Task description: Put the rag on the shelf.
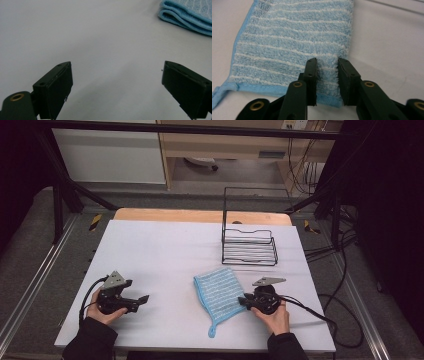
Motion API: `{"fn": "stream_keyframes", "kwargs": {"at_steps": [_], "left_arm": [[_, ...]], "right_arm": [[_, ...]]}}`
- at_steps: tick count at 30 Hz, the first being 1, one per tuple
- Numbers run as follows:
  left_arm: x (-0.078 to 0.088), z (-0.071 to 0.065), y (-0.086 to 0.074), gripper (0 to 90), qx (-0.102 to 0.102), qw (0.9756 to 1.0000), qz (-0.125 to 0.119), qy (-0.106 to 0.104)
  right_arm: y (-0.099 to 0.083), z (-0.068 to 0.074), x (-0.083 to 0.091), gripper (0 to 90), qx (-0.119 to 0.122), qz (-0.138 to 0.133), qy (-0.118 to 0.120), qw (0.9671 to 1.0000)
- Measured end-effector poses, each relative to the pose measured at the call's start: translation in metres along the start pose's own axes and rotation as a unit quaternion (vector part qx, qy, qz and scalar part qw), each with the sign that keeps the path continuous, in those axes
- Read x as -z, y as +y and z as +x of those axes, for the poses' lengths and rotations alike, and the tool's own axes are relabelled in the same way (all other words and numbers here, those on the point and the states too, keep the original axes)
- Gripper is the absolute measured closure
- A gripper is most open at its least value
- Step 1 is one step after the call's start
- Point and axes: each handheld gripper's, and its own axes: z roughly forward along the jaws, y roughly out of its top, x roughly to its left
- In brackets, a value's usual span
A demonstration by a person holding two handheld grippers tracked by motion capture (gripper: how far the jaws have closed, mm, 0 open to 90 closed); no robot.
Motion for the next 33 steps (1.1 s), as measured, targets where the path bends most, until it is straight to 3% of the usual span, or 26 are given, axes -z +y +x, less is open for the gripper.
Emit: {"fn": "stream_keyframes", "kwargs": {"at_steps": [6,22,28,33], "left_arm": [[0.0,0.0,0.0,10.0,0.002,1.0,0.001,0.0],[0.0,-0.001,0.0,10.0,0.004,1.0,0.0,-0.002],[0.0,-0.001,0.001,9.9,0.0,1.0,0.003,-0.003],[-0.001,-0.001,0.0,9.8,0.003,1.0,0.005,-0.005]], "right_arm": [[0.001,0.004,0.007,81.2,-0.017,0.007,0.0,0.9998],[-0.014,0.021,0.025,81.6,-0.067,0.02,0.013,0.9975],[-0.019,0.019,0.024,78.1,-0.057,0.021,0.013,0.9981],[-0.019,0.016,0.025,62.1,-0.027,0.003,0.011,0.9996]]}}
